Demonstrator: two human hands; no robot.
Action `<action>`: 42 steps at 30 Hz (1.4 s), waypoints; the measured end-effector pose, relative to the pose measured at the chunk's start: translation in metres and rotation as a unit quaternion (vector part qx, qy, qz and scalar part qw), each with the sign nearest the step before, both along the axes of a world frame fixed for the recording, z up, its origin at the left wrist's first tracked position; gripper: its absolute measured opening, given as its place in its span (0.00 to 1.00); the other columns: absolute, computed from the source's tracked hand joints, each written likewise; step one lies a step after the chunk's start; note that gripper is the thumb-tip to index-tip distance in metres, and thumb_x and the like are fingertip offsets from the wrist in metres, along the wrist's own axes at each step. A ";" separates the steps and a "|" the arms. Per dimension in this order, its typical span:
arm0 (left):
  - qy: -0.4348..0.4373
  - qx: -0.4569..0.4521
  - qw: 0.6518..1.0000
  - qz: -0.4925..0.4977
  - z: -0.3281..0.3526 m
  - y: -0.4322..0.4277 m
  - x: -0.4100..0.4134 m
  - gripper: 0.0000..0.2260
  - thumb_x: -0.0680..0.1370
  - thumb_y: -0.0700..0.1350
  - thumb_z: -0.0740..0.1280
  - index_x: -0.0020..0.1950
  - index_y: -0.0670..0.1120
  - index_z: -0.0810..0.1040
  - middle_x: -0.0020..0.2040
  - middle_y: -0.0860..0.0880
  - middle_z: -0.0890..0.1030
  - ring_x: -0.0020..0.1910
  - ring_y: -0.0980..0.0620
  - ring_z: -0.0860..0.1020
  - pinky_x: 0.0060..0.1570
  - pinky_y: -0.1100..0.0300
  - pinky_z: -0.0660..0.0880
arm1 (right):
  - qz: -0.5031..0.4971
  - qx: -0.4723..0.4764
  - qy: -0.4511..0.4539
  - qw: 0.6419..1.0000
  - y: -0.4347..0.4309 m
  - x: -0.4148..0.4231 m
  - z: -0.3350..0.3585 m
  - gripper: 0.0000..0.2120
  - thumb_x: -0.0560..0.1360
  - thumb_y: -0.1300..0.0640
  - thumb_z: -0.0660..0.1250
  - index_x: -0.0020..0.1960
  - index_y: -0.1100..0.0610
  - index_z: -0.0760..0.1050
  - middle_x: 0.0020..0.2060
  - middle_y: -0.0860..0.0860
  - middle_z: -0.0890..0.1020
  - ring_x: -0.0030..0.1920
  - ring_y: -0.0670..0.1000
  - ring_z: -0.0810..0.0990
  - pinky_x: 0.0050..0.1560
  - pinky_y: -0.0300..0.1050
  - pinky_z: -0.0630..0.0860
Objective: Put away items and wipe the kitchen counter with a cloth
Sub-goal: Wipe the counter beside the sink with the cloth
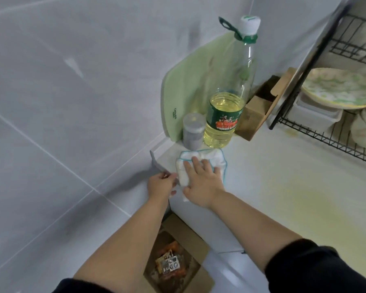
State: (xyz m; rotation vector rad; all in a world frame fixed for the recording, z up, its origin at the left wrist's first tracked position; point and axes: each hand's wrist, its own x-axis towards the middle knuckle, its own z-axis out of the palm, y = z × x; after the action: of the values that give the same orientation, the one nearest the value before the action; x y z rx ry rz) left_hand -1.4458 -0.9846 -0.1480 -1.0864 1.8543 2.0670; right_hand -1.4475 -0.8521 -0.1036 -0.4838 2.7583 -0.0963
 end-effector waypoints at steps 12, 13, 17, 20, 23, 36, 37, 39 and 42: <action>-0.108 0.045 0.993 -0.029 0.015 -0.006 -0.023 0.04 0.76 0.34 0.68 0.47 0.38 0.74 0.38 0.44 0.77 0.35 0.48 0.77 0.41 0.52 0.77 | -0.126 0.051 0.019 0.991 0.028 0.004 0.009 0.29 0.76 0.54 0.57 0.74 0.56 0.54 0.67 0.57 0.61 0.63 0.60 0.64 0.60 0.54 0.68; -0.110 0.045 0.992 -0.033 0.014 -0.006 -0.023 0.05 0.76 0.35 0.68 0.50 0.38 0.74 0.39 0.44 0.77 0.36 0.47 0.77 0.43 0.53 0.77 | -0.129 0.049 0.027 0.990 0.019 -0.006 0.006 0.30 0.75 0.54 0.58 0.74 0.57 0.53 0.66 0.57 0.61 0.63 0.59 0.64 0.59 0.53 0.68; -0.116 0.043 0.991 -0.053 0.015 -0.009 -0.023 0.12 0.76 0.36 0.69 0.59 0.38 0.74 0.50 0.44 0.78 0.49 0.44 0.81 0.47 0.52 0.79 | -0.172 0.017 0.030 0.984 -0.006 -0.039 0.000 0.30 0.73 0.55 0.61 0.73 0.57 0.56 0.66 0.57 0.62 0.64 0.59 0.63 0.57 0.53 0.69; -0.123 0.045 0.990 -0.059 0.015 -0.012 -0.022 0.15 0.76 0.38 0.70 0.61 0.38 0.73 0.56 0.43 0.80 0.47 0.45 0.82 0.44 0.53 0.80 | -0.159 0.010 0.040 0.986 -0.002 -0.032 0.000 0.30 0.73 0.56 0.62 0.73 0.57 0.58 0.65 0.56 0.63 0.63 0.59 0.64 0.55 0.53 0.70; -0.108 0.044 0.990 -0.073 0.016 -0.013 -0.019 0.16 0.76 0.38 0.70 0.62 0.37 0.72 0.54 0.44 0.77 0.44 0.45 0.81 0.40 0.54 0.78 | -0.072 0.019 0.057 0.996 0.028 0.005 -0.004 0.27 0.73 0.54 0.61 0.71 0.54 0.63 0.64 0.55 0.66 0.61 0.60 0.68 0.54 0.55 0.71; -0.054 0.021 0.996 -0.066 0.022 -0.021 0.007 0.13 0.82 0.46 0.59 0.57 0.38 0.76 0.47 0.42 0.81 0.43 0.45 0.80 0.43 0.53 0.77 | -0.007 -0.034 0.030 0.999 -0.009 0.003 -0.013 0.27 0.80 0.47 0.47 0.78 0.49 0.46 0.78 0.49 0.46 0.76 0.57 0.47 0.73 0.60 0.45; -0.023 -0.115 0.990 -0.080 0.022 -0.020 0.010 0.12 0.81 0.44 0.59 0.54 0.38 0.78 0.44 0.44 0.81 0.42 0.45 0.80 0.41 0.54 0.76 | 0.002 -0.039 0.028 0.999 -0.003 0.010 -0.014 0.28 0.79 0.46 0.45 0.78 0.49 0.48 0.78 0.50 0.48 0.76 0.57 0.49 0.73 0.60 0.46; 0.087 -0.341 0.927 -0.134 0.024 -0.010 0.015 0.11 0.80 0.42 0.58 0.52 0.42 0.79 0.47 0.46 0.81 0.47 0.47 0.79 0.43 0.56 0.74 | 0.015 -0.044 0.031 0.998 0.025 0.032 -0.017 0.30 0.76 0.46 0.44 0.77 0.52 0.55 0.77 0.52 0.56 0.74 0.60 0.57 0.71 0.61 0.53; 0.240 -0.435 0.838 -0.226 0.020 0.024 0.013 0.12 0.78 0.37 0.60 0.59 0.41 0.78 0.55 0.44 0.79 0.56 0.45 0.75 0.54 0.54 0.72 | -0.036 -0.015 0.033 0.999 0.079 0.057 -0.012 0.31 0.73 0.46 0.48 0.72 0.54 0.67 0.71 0.55 0.68 0.66 0.62 0.71 0.63 0.61 0.68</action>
State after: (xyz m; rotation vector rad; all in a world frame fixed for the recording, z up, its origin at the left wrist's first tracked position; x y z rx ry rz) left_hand -1.4329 -0.9608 -0.1276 -0.1105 3.0585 1.2577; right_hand -1.3901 -0.7730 -0.1156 -0.4019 2.8435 -0.1416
